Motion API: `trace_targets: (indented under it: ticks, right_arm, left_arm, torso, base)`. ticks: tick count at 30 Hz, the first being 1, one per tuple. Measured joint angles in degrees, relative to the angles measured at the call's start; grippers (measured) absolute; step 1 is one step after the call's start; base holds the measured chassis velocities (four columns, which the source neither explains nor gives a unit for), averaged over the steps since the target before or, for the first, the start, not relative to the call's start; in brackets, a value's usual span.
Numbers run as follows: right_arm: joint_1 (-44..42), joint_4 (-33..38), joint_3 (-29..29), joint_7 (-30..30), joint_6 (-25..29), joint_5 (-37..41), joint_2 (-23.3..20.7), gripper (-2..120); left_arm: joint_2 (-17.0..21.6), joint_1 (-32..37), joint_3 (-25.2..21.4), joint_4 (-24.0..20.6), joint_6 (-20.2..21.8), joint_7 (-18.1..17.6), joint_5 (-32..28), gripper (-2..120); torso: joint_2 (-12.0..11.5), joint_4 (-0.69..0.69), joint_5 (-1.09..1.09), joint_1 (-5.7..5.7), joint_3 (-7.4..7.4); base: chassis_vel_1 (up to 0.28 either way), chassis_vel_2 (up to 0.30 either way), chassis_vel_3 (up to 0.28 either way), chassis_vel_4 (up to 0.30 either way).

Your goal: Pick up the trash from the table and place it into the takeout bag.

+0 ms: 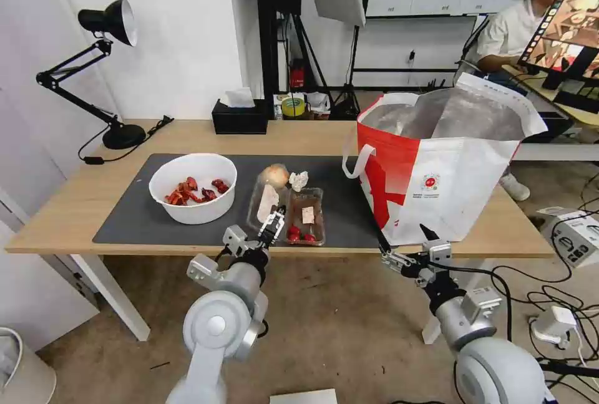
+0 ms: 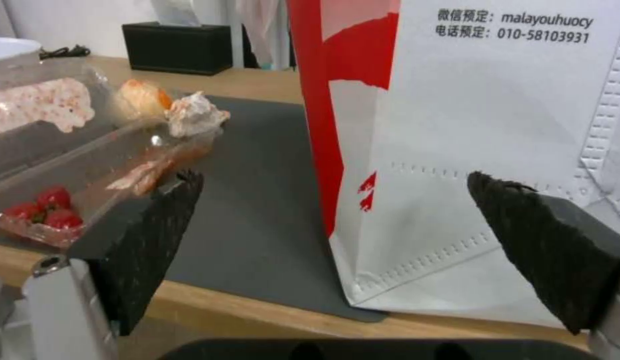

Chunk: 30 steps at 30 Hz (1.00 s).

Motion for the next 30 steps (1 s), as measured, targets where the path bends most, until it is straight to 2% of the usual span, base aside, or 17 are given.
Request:
trace_targets:
  ticks: [17,30]
  right_arm:
    - [-0.2,0.0,0.1,-0.1,0.2,0.0,0.0,100]
    - [-0.3,-0.1,0.4,-0.1,0.3,-0.1,-0.1,100]
  left_arm:
    - [0.0,-0.4,0.1,-0.5,-0.9,3.2,-0.2,100]
    - [0.3,-2.1,1.4,0.3,-1.1,3.5,-0.3,100]
  torso:
    - [0.0,0.0,0.0,0.0,0.0]
    - [0.0,0.0,0.0,0.0,0.0]
  base:
    - [0.0,0.0,0.0,0.0]
    - [0.0,0.0,0.0,0.0]
